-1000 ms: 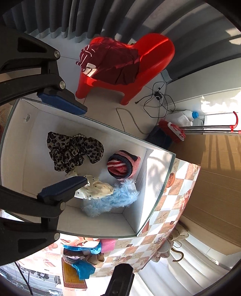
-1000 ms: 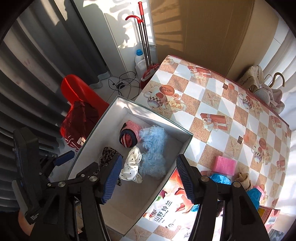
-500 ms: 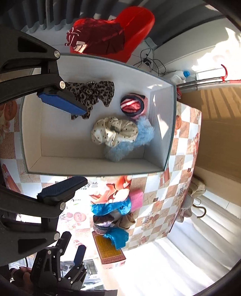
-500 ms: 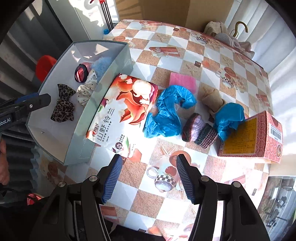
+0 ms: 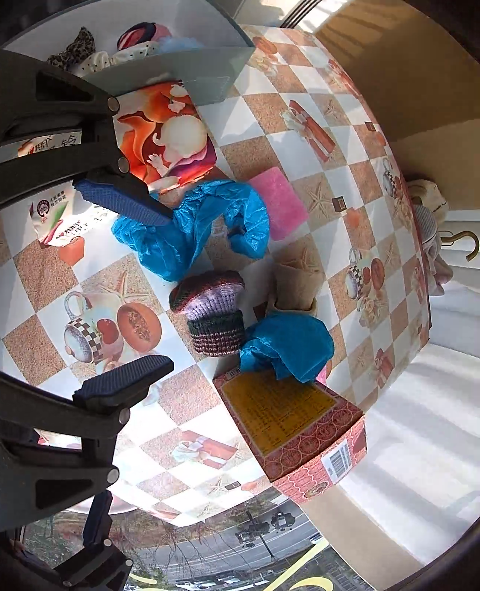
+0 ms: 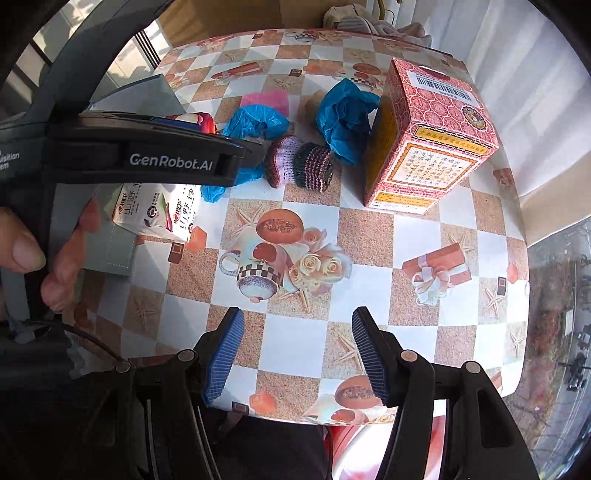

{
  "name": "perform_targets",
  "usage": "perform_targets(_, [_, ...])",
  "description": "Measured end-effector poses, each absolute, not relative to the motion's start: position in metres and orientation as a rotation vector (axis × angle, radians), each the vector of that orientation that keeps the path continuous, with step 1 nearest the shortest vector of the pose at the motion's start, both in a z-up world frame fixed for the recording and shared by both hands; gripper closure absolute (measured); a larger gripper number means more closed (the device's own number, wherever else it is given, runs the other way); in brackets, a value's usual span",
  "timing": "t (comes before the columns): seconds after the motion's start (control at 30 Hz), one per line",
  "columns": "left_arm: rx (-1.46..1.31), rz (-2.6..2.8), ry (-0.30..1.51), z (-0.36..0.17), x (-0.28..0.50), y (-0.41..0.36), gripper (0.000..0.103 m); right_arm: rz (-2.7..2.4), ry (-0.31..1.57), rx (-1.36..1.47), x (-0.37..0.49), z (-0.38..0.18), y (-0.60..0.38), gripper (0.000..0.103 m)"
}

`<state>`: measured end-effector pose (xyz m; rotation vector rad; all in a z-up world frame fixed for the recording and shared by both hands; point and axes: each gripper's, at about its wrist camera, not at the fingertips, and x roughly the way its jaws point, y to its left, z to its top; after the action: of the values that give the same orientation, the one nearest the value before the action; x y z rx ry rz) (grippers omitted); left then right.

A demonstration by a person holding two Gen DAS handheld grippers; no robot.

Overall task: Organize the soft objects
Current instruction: 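Grasp purple-brown knit hat with left gripper while right gripper grasps blue plastic bag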

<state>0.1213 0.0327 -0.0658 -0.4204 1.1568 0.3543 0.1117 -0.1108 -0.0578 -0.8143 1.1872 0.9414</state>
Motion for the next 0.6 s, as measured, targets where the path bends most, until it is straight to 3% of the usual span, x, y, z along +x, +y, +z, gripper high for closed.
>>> perform_targets(0.2, [0.001,0.297,1.274,-0.110,0.173,0.004,0.016,0.909,1.211,-0.799,0.125,-0.058,-0.155,0.041])
perform_targets(0.33, [0.016,0.260,1.288,-0.130,0.184,0.004,0.016,0.881,1.233,-0.779,0.138,-0.058,-0.179,0.041])
perform_targets(0.4, [0.003,0.230,1.298,-0.135,0.187,-0.002,0.029,0.877,1.243,-0.775,0.142,-0.059,-0.184,0.041])
perform_targets(0.47, [0.059,0.250,1.351,-0.143,0.186,-0.011,0.052,0.885,1.246,-0.775,0.145,-0.060,-0.186,0.041])
perform_targets(0.53, [0.018,0.243,1.353,-0.139,0.176,-0.018,0.063,0.898,1.236,-0.776,0.147,-0.059,-0.184,0.041])
perform_targets(0.6, [-0.070,0.236,1.330,-0.129,0.155,-0.024,0.067,0.925,1.217,-0.773,0.149,-0.056,-0.178,0.041])
